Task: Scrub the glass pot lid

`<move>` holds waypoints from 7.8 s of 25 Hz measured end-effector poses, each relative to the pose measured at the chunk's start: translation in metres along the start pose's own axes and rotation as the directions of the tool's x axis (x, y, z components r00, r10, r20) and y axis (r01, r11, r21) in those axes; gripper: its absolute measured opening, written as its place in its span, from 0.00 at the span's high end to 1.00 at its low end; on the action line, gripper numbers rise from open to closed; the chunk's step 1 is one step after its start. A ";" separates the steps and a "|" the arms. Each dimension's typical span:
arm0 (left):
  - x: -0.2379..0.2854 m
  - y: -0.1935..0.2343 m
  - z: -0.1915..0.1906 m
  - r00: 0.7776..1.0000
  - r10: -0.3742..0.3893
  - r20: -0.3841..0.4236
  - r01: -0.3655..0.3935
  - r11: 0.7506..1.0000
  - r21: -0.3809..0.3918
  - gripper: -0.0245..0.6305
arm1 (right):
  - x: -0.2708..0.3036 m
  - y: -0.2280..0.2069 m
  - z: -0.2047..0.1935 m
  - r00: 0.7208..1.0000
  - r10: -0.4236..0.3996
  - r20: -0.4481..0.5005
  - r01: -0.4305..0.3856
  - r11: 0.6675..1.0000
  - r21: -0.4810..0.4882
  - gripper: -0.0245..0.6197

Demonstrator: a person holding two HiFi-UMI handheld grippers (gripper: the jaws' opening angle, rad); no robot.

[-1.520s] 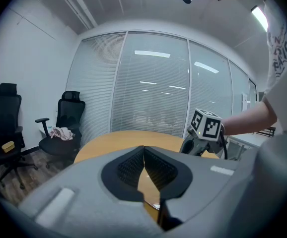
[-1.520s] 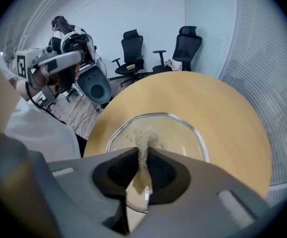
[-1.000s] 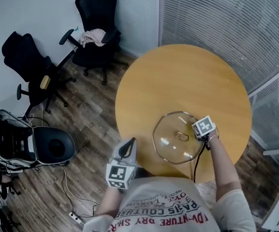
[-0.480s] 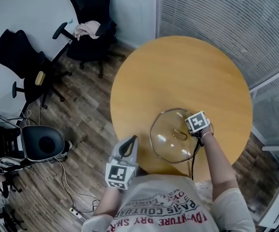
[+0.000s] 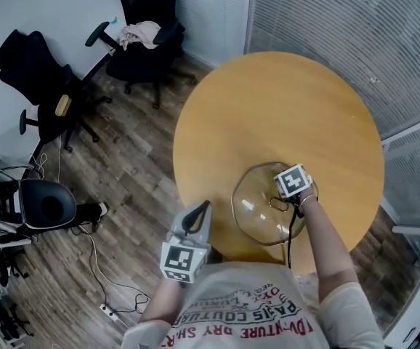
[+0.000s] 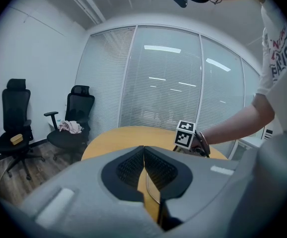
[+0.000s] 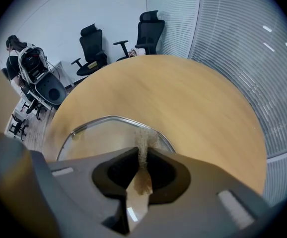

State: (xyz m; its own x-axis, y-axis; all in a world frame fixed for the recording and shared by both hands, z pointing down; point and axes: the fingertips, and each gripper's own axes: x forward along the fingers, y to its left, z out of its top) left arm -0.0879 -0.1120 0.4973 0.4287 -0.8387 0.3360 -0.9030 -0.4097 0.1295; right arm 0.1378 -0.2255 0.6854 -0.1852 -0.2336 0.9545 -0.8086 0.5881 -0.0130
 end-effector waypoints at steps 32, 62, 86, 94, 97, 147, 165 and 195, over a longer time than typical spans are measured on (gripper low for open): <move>-0.074 0.039 -0.016 0.994 0.111 0.019 -0.111 0.993 -0.030 0.95 | 0.010 0.130 0.021 0.995 0.077 -0.070 -0.094 0.949 -0.302 0.88; -0.094 -0.011 -0.052 0.989 0.145 -0.024 -0.147 0.987 -0.072 0.95 | -0.024 0.210 -0.068 0.935 0.314 -0.163 -0.347 0.727 -0.593 0.88; -0.052 -0.063 -0.036 0.994 0.107 -0.016 -0.107 0.994 -0.016 0.95 | -0.077 0.184 -0.121 0.895 0.436 0.090 -0.311 0.757 -0.575 0.88; 0.002 -0.091 -0.012 0.998 -0.053 -0.013 0.054 0.997 0.063 0.95 | -0.084 0.099 -0.142 0.949 0.292 0.119 -0.233 0.904 -0.360 0.88; 0.015 -0.091 -0.007 0.996 -0.091 -0.021 0.093 0.992 0.081 0.95 | -0.080 0.068 -0.148 0.970 0.217 0.113 -0.183 0.949 -0.258 0.88; 0.044 -0.075 -0.005 0.954 -0.292 -0.068 0.298 0.949 0.103 0.95 | -0.053 0.055 -0.149 0.999 0.006 0.046 -0.006 1.000 -0.008 0.88; 0.011 -0.028 -0.015 0.899 -0.420 -0.125 0.435 0.889 0.144 0.95 | -0.047 0.130 -0.124 0.993 -0.108 0.051 0.095 0.972 0.215 0.87; 0.062 -0.106 -0.009 0.961 -0.257 -0.100 0.266 0.960 0.091 0.95 | -0.069 -0.004 -0.135 0.981 -0.057 0.183 0.039 0.994 0.099 0.87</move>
State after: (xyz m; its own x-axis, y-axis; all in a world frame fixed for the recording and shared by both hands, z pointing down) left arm 0.0345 -0.1170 0.5128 0.6415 -0.6648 0.3827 -0.7497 -0.6490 0.1292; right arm 0.2296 -0.1069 0.6597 -0.2380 -0.4046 0.8830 -0.8664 0.4992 -0.0048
